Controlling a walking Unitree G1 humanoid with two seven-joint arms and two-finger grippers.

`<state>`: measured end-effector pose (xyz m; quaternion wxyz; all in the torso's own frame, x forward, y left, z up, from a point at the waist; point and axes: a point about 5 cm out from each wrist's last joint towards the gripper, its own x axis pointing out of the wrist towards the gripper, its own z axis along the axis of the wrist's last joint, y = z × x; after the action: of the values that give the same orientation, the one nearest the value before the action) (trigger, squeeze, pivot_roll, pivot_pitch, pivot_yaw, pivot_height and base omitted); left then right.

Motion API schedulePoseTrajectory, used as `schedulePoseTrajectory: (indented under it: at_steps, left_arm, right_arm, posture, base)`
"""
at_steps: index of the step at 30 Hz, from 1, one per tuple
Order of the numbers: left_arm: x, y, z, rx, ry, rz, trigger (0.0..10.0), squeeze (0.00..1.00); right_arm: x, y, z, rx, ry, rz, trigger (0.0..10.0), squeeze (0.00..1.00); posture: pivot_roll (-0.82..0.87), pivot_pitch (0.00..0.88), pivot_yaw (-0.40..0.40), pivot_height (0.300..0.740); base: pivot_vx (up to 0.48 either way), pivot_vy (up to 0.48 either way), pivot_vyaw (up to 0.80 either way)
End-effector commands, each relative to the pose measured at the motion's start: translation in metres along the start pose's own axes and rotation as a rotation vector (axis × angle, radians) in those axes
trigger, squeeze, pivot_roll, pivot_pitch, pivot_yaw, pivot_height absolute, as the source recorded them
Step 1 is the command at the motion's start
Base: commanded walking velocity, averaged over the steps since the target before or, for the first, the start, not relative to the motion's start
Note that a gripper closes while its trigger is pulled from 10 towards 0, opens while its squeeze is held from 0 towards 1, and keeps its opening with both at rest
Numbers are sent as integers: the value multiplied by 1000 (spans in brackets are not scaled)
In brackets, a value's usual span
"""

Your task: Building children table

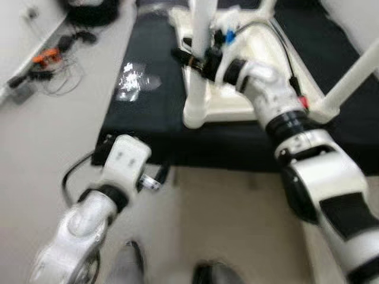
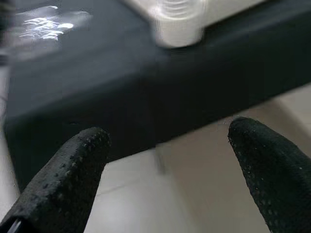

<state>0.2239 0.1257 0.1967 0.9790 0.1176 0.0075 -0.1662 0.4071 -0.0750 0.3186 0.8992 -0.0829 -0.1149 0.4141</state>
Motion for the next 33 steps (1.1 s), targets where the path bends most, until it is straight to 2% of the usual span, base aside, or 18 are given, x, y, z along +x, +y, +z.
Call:
schedulePoseTrajectory:
  at_steps: [1, 6, 10, 13, 16, 25, 28, 31, 33]
  left_arm:
    - [1, 4, -2, 33, 22, 48, 10000, 0]
    - [1, 6, -4, 18, 29, 64, 10000, 0]
    - [0, 9, -4, 24, 32, 74, 10000, 0]
    - [0, 10, -4, 28, 32, 87, 10000, 0]
    - [0, 16, -3, 41, 22, 144, 10000, 0]
    - [1, 19, -4, 60, 35, 166, 10000, 0]
    - [2, 21, -2, 59, 22, 177, 10000, 0]
    - [2, 21, -2, 59, 22, 177, 10000, 0]
    - [3, 22, -1, 60, 15, 182, 10000, 0]
  right_arm:
    - [-8, 8, -52, 85, 200, -17, 10000, 0]
    - [-7, 4, -51, 75, 203, -85, 10000, 0]
    - [-9, -4, -53, 85, 215, -211, 10000, 0]
    - [-10, -5, -53, 83, 221, -239, 10000, 0]
    - [-12, -11, -51, 100, 203, -318, 10000, 0]
    - [-14, -16, -50, 127, 197, -392, 10000, 0]
    - [-26, -31, -53, 144, 208, -607, 10000, 0]
    - [-26, -31, -53, 144, 208, -607, 10000, 0]
    - [-30, -35, -54, 129, 209, -697, 10000, 0]
  posture:
    - [90, 306, -100, 740]
    - [88, 307, -102, 740]
    - [90, 312, -103, 740]
    - [90, 312, -103, 740]
    - [91, 313, -103, 740]
    - [90, 314, -102, 740]
    - [91, 313, -103, 740]
    - [91, 313, -103, 740]
    - [91, 314, -100, 740]
  base:
    - [0, 0, 0]
    - [0, 0, 0]
    - [0, 0, 0]
    - [0, 0, 0]
    - [0, 0, 0]
    - [0, 0, 0]
    - [0, 0, 0]
    - [0, 0, 0]
    - [0, 0, 0]
